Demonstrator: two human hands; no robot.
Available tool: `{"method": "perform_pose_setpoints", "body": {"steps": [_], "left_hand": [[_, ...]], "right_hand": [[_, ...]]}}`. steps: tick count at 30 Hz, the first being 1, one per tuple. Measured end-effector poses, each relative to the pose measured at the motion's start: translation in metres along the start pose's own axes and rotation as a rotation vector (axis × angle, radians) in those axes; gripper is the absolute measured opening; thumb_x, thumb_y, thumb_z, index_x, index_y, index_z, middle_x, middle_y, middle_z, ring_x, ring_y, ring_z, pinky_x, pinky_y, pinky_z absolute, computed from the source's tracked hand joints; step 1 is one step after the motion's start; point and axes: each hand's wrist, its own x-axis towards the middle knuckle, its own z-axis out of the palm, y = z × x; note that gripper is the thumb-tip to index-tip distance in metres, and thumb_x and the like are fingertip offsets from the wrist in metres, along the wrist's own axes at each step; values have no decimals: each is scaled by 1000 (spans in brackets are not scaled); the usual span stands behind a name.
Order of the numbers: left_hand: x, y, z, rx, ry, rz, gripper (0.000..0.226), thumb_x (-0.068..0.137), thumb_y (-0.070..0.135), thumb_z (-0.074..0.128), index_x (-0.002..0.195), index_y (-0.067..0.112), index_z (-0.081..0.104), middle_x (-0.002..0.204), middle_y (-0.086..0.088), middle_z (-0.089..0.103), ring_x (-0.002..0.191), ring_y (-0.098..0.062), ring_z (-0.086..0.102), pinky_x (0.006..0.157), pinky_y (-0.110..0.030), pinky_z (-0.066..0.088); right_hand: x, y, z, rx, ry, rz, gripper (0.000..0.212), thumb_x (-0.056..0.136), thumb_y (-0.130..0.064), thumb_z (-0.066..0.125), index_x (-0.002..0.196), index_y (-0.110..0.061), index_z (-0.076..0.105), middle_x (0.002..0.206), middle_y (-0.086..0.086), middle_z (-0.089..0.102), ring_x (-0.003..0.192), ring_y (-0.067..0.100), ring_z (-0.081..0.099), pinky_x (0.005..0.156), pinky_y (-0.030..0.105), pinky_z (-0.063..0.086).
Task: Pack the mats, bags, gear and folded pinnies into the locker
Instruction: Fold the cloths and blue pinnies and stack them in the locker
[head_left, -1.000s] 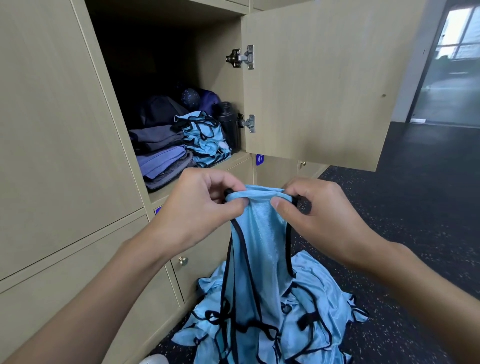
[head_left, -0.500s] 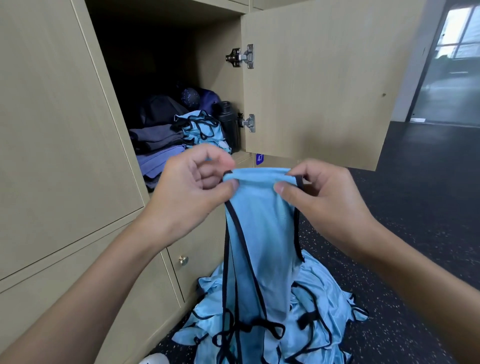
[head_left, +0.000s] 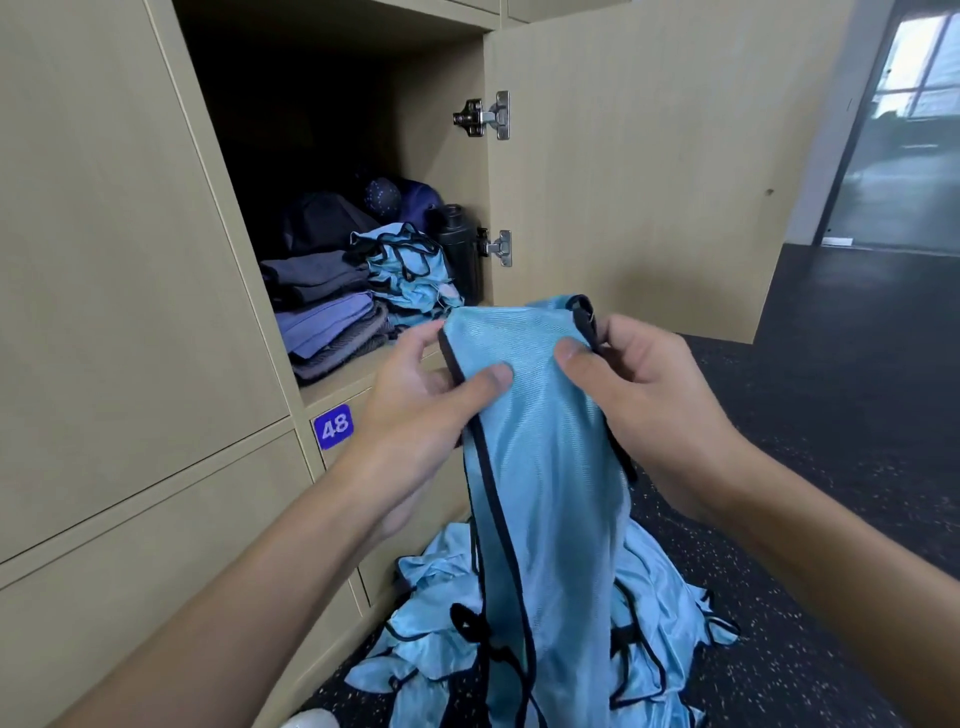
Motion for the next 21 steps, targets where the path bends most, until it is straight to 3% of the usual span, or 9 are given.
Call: {"method": "perform_pose_setpoints", "body": {"steps": [2, 5, 7, 9, 11, 13, 15, 18, 21], "left_hand": [[2, 3, -1, 28, 5, 40, 29, 95, 5, 62, 123, 5, 60, 102, -14, 76, 96, -28, 73, 81, -37, 60], [4, 8, -4, 23, 13, 85, 20, 98, 10, 58, 113, 1, 65, 101, -13, 76, 94, -25, 74, 85, -37, 59], [4, 10, -4, -12, 53, 93, 16, 98, 12, 57, 105, 1, 68, 98, -11, 77, 88, -20, 74, 83, -33, 60], [3, 6, -3, 29, 70, 61, 16, 95, 14, 64, 107, 4, 67, 98, -9, 77, 90, -21, 74, 84, -34, 60], [0, -3, -2, 129, 16, -43, 30, 88, 14, 73, 116, 7, 64, 101, -7, 77, 93, -23, 74, 83, -35, 59], [-4, -10, 1, 180, -61, -141, 24, 87, 12, 72, 111, 5, 68, 98, -7, 77, 89, -20, 75, 75, -27, 59], [-4, -9, 2, 177, -62, -171, 14, 93, 13, 66, 101, 4, 72, 94, -9, 78, 82, -19, 75, 71, -25, 59], [0, 1, -3, 140, -12, -135, 19, 99, 15, 58, 95, 3, 73, 91, -12, 77, 77, -18, 74, 76, -32, 61], [4, 7, -8, 48, 34, -111, 26, 103, 15, 50, 97, 1, 71, 95, -12, 77, 86, -20, 75, 86, -33, 59]], "right_hand": [[1, 0, -2, -10, 20, 2, 22, 96, -30, 60, 98, -8, 65, 98, 23, 69, 85, 44, 64, 86, 55, 54], [-1, 2, -5, -9, -48, 42, 20, 98, -22, 58, 109, -8, 67, 108, 17, 72, 103, 37, 67, 95, 54, 52], [-2, 5, -4, -86, -92, 39, 26, 96, -31, 62, 107, -10, 68, 103, 15, 73, 91, 37, 69, 86, 51, 55], [-3, 5, -4, -100, -67, 33, 36, 93, -37, 61, 105, -4, 65, 106, 29, 67, 76, 40, 58, 81, 57, 52], [-1, 4, -4, -38, -20, 29, 32, 93, -32, 60, 99, -1, 64, 105, 35, 63, 77, 28, 54, 77, 55, 51], [1, 1, -6, -4, 24, 37, 38, 88, -38, 60, 91, 0, 60, 84, 25, 61, 76, 22, 49, 71, 46, 45], [3, 2, -9, -15, 48, 40, 40, 84, -45, 62, 89, -6, 61, 80, 20, 59, 76, 21, 49, 68, 48, 43], [3, 6, -16, -41, -43, 120, 19, 91, -29, 69, 107, -22, 62, 92, 11, 75, 84, 23, 69, 78, 43, 56], [1, 9, -16, -113, -174, 171, 57, 89, -12, 69, 134, -29, 38, 95, 2, 77, 85, 19, 73, 81, 37, 58]]}}
